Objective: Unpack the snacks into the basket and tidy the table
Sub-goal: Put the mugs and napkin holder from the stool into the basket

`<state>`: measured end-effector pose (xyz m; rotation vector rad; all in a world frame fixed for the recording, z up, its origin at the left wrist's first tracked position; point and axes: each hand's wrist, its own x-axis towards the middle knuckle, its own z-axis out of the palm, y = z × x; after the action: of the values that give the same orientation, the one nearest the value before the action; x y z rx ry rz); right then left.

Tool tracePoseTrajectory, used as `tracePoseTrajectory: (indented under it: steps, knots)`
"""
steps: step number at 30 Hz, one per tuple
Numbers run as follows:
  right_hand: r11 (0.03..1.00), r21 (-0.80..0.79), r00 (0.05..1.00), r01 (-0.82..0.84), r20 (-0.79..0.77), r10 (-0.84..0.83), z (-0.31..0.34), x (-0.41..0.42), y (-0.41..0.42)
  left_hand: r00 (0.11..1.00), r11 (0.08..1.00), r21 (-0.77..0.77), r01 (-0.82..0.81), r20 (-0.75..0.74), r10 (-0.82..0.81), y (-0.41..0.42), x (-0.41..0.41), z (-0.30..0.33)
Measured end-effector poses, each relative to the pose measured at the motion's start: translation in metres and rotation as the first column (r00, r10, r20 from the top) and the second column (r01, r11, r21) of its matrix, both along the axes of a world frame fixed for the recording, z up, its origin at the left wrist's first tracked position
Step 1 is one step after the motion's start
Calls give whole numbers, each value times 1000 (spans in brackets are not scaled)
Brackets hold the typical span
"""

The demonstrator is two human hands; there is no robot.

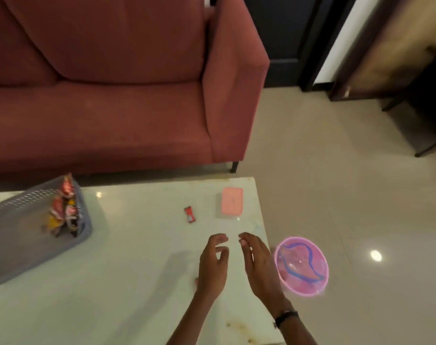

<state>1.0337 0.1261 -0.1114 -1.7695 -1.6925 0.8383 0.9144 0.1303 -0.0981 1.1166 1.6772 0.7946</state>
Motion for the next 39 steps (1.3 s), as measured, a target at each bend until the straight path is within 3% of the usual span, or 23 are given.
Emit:
tracePoseTrajectory:
  steps: [7, 19, 28, 39]
  knots:
    - [997, -21, 996, -80, -44, 79, 83, -129, -29, 999, 997, 62, -46, -22, 47, -34, -142, 84]
    - [938, 17, 933, -345, 118, 341, 185, -269, -60, 972, 964, 151, -220, 114, 204, -86, -309, 159]
    - [912, 61, 913, -406, 62, 403, 212, -381, -110, 933, 914, 216, -343, 191, 305, -163, -421, 183]
    - [840, -36, 841, -541, 9, 541, 182, -553, -126, 821, 833, 40, -553, 196, 536, -220, -591, 152]
